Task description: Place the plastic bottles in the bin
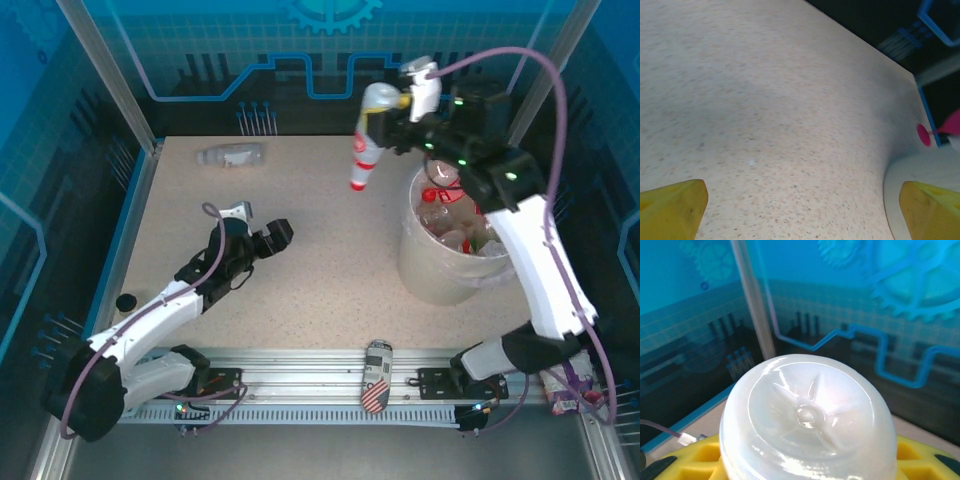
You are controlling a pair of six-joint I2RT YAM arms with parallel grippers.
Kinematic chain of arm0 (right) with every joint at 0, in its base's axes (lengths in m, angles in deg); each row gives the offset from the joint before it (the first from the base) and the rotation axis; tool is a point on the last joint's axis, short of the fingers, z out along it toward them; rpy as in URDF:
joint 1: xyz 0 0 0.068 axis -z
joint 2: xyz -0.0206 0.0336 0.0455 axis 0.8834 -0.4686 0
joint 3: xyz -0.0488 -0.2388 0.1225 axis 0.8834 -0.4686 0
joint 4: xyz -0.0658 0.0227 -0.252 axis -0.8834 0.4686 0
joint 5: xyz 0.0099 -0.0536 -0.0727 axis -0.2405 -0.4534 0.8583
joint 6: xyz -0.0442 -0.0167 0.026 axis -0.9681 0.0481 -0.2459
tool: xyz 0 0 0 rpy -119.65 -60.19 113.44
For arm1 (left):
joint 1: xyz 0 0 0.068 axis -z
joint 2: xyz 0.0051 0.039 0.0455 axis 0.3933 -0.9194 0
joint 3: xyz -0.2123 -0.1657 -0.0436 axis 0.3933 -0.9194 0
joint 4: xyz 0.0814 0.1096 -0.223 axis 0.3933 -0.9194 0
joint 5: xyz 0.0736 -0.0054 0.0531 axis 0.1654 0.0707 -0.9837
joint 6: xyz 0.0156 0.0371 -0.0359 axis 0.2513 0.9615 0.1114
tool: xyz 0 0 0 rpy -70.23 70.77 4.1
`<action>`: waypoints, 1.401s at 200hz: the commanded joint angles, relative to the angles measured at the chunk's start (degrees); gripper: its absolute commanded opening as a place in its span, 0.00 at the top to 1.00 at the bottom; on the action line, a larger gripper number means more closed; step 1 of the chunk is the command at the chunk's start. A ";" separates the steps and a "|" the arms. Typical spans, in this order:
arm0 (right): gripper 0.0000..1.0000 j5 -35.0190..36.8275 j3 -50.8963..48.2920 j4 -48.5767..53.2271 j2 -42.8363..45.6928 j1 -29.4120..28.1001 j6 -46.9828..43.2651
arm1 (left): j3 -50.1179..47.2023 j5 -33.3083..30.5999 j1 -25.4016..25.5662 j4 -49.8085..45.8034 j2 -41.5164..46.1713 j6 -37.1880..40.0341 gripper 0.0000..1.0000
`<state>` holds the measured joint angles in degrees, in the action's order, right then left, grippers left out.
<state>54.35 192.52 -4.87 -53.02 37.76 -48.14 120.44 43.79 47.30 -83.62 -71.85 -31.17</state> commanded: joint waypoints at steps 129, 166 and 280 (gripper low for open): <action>0.67 22.64 -16.65 20.47 11.76 17.58 -14.55 | 5.64 2.67 -1.82 -2.27 -11.69 -2.43 0.01; 0.68 20.13 -23.43 18.69 11.28 18.88 -13.06 | 5.85 2.89 -1.82 -2.19 -12.55 -2.34 0.01; 0.59 18.26 -39.36 14.61 11.53 21.38 -8.49 | 5.91 3.11 -1.82 -1.69 -13.77 -2.25 0.01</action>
<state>75.44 154.95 9.93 -41.54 58.05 -58.04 124.59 45.60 45.71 -85.98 -85.02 -33.59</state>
